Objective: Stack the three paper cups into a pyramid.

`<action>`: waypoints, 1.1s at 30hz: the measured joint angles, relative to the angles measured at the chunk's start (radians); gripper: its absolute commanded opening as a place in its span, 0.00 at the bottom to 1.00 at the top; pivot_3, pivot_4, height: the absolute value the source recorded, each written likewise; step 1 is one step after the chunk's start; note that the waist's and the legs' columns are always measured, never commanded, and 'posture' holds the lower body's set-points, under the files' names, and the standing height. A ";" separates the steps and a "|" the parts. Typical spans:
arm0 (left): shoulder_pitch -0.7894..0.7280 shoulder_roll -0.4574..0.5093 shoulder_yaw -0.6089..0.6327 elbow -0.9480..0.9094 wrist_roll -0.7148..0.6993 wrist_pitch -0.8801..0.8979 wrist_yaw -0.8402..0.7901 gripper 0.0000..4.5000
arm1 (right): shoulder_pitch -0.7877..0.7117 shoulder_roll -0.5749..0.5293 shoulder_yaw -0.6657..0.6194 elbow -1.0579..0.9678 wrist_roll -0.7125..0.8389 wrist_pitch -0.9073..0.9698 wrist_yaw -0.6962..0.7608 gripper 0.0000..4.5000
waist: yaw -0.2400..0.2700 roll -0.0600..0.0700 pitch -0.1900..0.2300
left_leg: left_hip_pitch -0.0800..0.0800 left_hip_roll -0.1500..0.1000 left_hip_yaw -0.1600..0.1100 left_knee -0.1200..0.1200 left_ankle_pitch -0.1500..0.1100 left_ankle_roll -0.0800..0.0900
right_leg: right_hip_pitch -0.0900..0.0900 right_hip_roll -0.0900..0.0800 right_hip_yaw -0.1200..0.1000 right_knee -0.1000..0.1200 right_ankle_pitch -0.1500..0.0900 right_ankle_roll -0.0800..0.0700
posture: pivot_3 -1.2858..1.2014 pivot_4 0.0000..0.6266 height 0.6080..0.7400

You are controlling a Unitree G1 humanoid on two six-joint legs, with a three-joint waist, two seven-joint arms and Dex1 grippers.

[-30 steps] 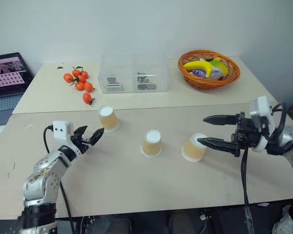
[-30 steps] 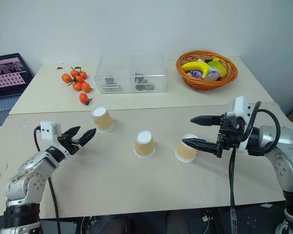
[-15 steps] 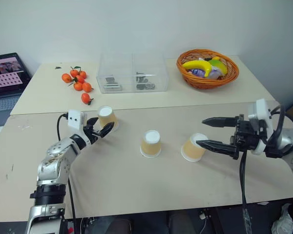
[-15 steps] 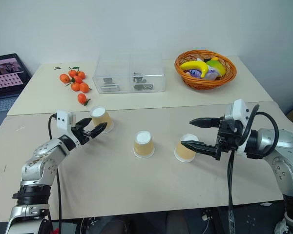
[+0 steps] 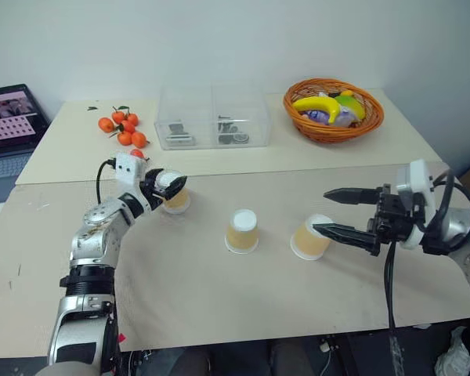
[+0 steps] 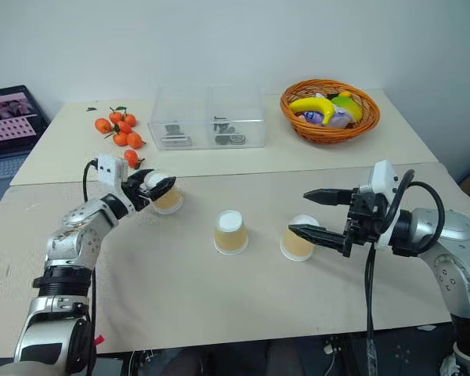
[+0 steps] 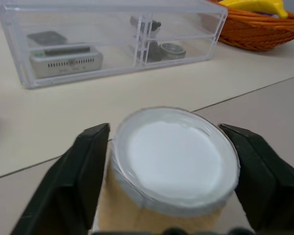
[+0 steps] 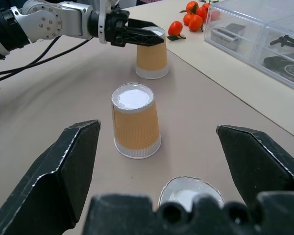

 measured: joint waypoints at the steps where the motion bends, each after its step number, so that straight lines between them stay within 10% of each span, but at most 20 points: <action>1: 0.000 -0.001 0.000 -0.002 0.000 0.001 -0.001 0.68 | 0.003 0.000 -0.002 0.000 0.002 0.000 0.000 1.00 | 0.000 0.000 0.000 | 0.000 0.000 0.000 0.000 0.000 0.000 | 0.000 0.000 0.000 0.000 0.000 0.000 | 0.52 0.24 0.99; 16: 0.026 -0.012 -0.044 -0.117 0.003 0.025 -0.033 0.68 | -0.028 0.000 -0.003 0.002 0.011 0.000 0.005 1.00 | 0.000 0.000 0.000 | 0.000 0.000 0.000 0.000 0.000 0.000 | 0.000 0.000 0.000 0.000 0.000 0.000 | 0.52 0.24 0.99; 24: 0.242 0.223 -0.168 -0.512 -0.135 0.191 -0.363 0.68 | -0.026 -0.005 0.003 0.012 0.006 0.000 0.010 1.00 | -0.009 0.000 0.000 | -0.005 -0.001 0.000 -0.002 -0.001 0.000 | -0.010 -0.001 0.001 0.002 0.000 0.000 | 0.52 0.24 0.99; 33: 0.225 0.185 -0.178 -0.469 -0.122 0.171 -0.361 0.68 | -0.020 -0.005 0.001 0.011 0.006 0.000 0.006 1.00 | 0.006 0.000 0.000 | -0.008 -0.001 0.000 0.001 0.000 -0.001 | -0.009 -0.001 0.000 0.002 0.003 -0.001 | 0.52 0.24 0.99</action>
